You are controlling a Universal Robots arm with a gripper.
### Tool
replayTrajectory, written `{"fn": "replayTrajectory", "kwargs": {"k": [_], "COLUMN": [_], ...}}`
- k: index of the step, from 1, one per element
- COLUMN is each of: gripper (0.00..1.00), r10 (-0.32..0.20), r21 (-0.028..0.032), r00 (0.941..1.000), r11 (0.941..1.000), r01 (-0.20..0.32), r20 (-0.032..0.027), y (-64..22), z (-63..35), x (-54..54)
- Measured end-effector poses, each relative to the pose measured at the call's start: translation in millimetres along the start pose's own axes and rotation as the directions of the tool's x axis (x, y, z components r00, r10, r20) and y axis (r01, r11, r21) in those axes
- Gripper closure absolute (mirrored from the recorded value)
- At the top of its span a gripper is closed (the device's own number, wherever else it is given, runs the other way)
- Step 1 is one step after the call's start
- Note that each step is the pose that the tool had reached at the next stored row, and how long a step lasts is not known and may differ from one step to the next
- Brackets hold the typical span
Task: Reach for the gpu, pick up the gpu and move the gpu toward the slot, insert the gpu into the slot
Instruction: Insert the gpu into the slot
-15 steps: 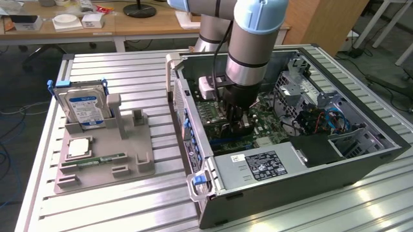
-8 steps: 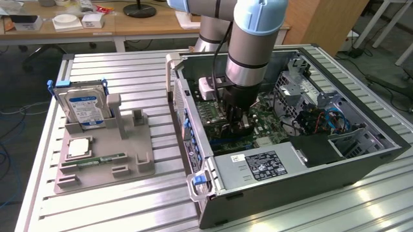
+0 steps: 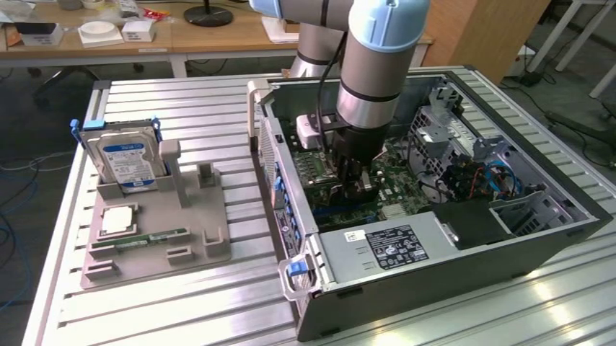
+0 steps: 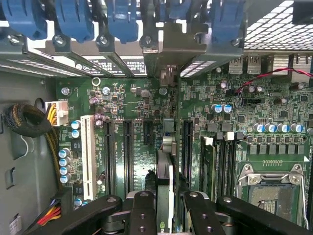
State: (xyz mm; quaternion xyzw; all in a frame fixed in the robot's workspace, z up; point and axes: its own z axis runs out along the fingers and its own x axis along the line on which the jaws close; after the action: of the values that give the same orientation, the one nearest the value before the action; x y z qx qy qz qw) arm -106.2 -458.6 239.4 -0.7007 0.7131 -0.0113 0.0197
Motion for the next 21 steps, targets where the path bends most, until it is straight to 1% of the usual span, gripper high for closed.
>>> {"fn": "replayTrajectory", "kwargs": {"k": [21], "gripper": [0.73], "r10": [0.000], "r21": [0.0002], "r00": [1.0000], "r11": [1.0000], "r01": [0.000], "r20": [0.0004], "y": [0.0], "z": [-0.8], "x": [0.0]}}
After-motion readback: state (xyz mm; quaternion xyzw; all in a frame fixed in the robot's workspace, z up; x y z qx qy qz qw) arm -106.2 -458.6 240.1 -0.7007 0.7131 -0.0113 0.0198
